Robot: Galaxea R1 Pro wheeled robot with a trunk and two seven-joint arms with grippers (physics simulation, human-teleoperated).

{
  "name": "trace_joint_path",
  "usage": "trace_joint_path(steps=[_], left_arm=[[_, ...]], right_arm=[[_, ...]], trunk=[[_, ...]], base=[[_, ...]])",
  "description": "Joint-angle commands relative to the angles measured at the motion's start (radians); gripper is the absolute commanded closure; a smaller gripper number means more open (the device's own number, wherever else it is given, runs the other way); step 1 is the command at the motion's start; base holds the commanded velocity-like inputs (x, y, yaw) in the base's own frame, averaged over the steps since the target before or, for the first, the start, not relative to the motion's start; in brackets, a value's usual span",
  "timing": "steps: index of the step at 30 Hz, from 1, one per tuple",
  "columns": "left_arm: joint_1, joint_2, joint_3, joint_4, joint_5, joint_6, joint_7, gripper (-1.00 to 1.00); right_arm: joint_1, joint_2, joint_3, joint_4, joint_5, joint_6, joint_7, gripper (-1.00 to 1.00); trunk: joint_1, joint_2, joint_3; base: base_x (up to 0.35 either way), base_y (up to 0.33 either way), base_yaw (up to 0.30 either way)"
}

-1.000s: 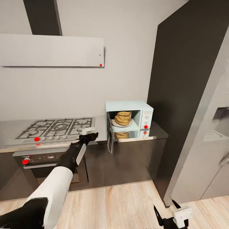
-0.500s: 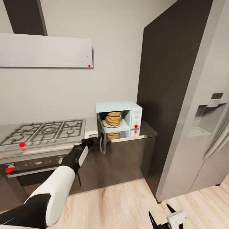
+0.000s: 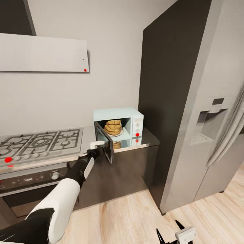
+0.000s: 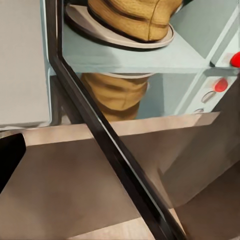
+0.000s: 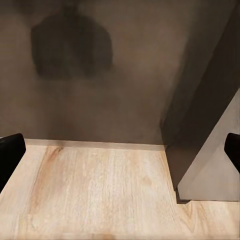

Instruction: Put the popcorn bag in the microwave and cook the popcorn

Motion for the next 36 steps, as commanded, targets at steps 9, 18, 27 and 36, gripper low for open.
trace_joint_path(steps=[9, 18, 27, 36], left_arm=[[0.001, -0.009, 0.004, -0.002, 0.001, 0.006, 0.001, -1.00], [0.001, -0.012, 0.004, -0.003, 0.001, 0.006, 0.001, -1.00], [0.004, -0.011, 0.005, -0.006, 0.001, 0.006, 0.001, -1.00], [0.017, -0.011, 0.005, -0.011, 0.001, 0.006, 0.001, -1.00]], right_arm=[[-0.001, -0.002, 0.003, -0.001, -0.010, -0.005, -0.004, -1.00], [-0.001, -0.001, 0.003, -0.001, -0.010, -0.005, -0.004, -1.00], [0.002, -0.001, 0.023, 0.000, -0.010, -0.005, 0.005, -1.00], [0.001, -0.003, 0.046, 0.001, -0.009, -0.005, 0.004, -1.00]], trunk=[[0.000, -0.001, -0.001], [0.000, -0.001, -0.001], [0.000, -0.001, -0.001], [0.000, -0.001, -0.001]], base=[[0.000, 0.000, -0.097], [0.000, 0.000, -0.296], [0.000, 0.000, -0.201], [0.000, 0.000, -0.003]])
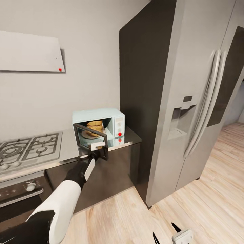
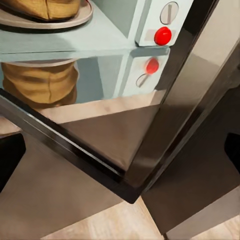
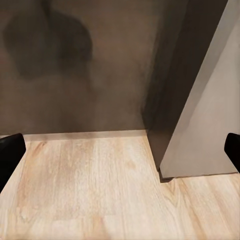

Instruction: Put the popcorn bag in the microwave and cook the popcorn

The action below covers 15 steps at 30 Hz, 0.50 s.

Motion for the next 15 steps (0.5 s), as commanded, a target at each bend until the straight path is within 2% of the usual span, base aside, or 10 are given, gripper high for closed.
trace_joint_path(steps=[1, 4, 9, 13, 15], left_arm=[[0.001, -0.001, 0.004, -0.002, 0.001, 0.006, 0.000, -1.00], [0.003, -0.001, 0.004, -0.002, 0.001, 0.006, -0.001, -1.00], [0.003, -0.001, 0.004, -0.002, 0.001, 0.006, -0.001, -1.00], [0.004, -0.001, 0.004, -0.002, 0.001, 0.006, -0.001, -1.00], [0.003, 0.000, 0.004, -0.002, 0.001, 0.007, -0.001, -1.00]], right_arm=[[-0.001, -0.001, 0.003, 0.000, -0.010, -0.004, -0.005, -1.00], [-0.001, -0.001, 0.003, -0.001, -0.010, -0.004, -0.005, -1.00], [-0.001, -0.001, 0.004, 0.000, -0.010, -0.004, -0.005, -1.00], [-0.001, -0.001, 0.005, 0.000, -0.010, -0.004, -0.005, -1.00], [-0.001, -0.001, 0.005, -0.001, -0.010, -0.004, -0.004, -1.00]], trunk=[[0.000, -0.001, -0.001], [0.000, -0.001, -0.001], [0.000, -0.001, -0.001], [0.000, -0.001, -0.001], [0.000, -0.001, -0.001]], base=[[0.000, 0.000, 0.000], [-0.049, 0.000, 0.000], [-0.198, 0.000, 0.000], [-0.036, 0.000, 0.000], [-0.005, 0.178, 0.000]])
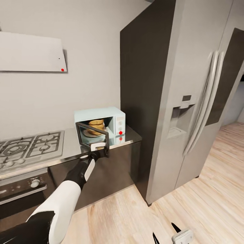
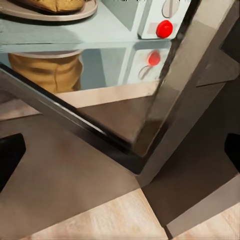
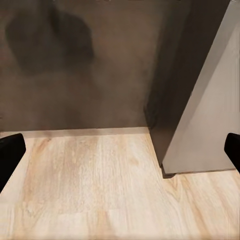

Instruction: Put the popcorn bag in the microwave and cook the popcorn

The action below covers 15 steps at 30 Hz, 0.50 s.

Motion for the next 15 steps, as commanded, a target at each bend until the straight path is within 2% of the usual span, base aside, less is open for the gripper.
trace_joint_path(steps=[1, 10, 15], left_arm=[[0.000, -0.001, 0.004, -0.002, 0.001, 0.006, 0.000, -1.00], [0.000, 0.000, 0.006, -0.002, 0.001, 0.006, 0.000, -1.00], [0.000, 0.001, 0.007, -0.002, 0.001, 0.006, 0.001, -1.00]], right_arm=[[0.000, -0.001, 0.003, 0.000, -0.010, -0.004, -0.004, -1.00], [0.000, -0.001, 0.004, 0.000, -0.010, -0.004, -0.004, -1.00], [-0.002, 0.000, 0.005, 0.023, -0.010, -0.004, -0.004, -1.00]], trunk=[[0.000, -0.001, -0.001], [0.000, -0.001, -0.001], [0.000, -0.001, -0.001]], base=[[-0.002, 0.212, 0.000], [0.006, 0.034, 0.000], [0.213, 0.037, 0.000]])
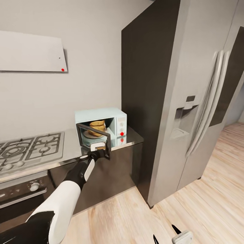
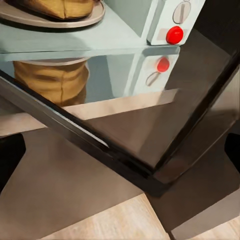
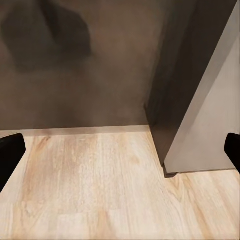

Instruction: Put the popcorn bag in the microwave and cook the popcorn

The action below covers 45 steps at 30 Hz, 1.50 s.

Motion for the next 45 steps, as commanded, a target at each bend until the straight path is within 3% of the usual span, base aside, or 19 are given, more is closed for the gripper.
trace_joint_path(steps=[1, 24, 32, 40, 45], left_arm=[[0.000, -0.001, 0.004, -0.002, 0.001, 0.006, 0.000, -1.00], [0.000, -0.001, 0.004, -0.003, 0.001, 0.006, 0.000, -1.00], [0.000, -0.001, 0.005, -0.003, 0.001, 0.018, 0.002, -1.00], [0.000, 0.000, 0.006, -0.003, 0.001, 0.020, 0.002, -1.00], [0.000, 0.000, 0.006, -0.003, 0.001, 0.020, 0.001, -1.00]], right_arm=[[-0.001, -0.001, 0.003, 0.001, -0.010, -0.004, -0.005, -1.00], [-0.001, -0.001, 0.011, 0.004, -0.010, -0.004, -0.005, -1.00], [-0.007, -0.001, 0.027, 0.039, -0.012, 0.000, -0.002, -1.00], [-0.007, -0.002, 0.126, 0.053, -0.009, -0.003, -0.001, -1.00], [-0.007, -0.003, 0.138, 0.055, -0.009, -0.004, -0.001, -1.00]], trunk=[[0.000, -0.001, -0.001], [0.000, -0.001, -0.001], [0.000, -0.001, -0.001], [0.000, -0.001, -0.001], [0.000, -0.001, -0.001]], base=[[0.083, 0.020, 0.000], [0.045, 0.028, 0.000], [0.279, -0.087, 0.000], [0.271, -0.089, 0.000], [0.074, -0.005, 0.000]])
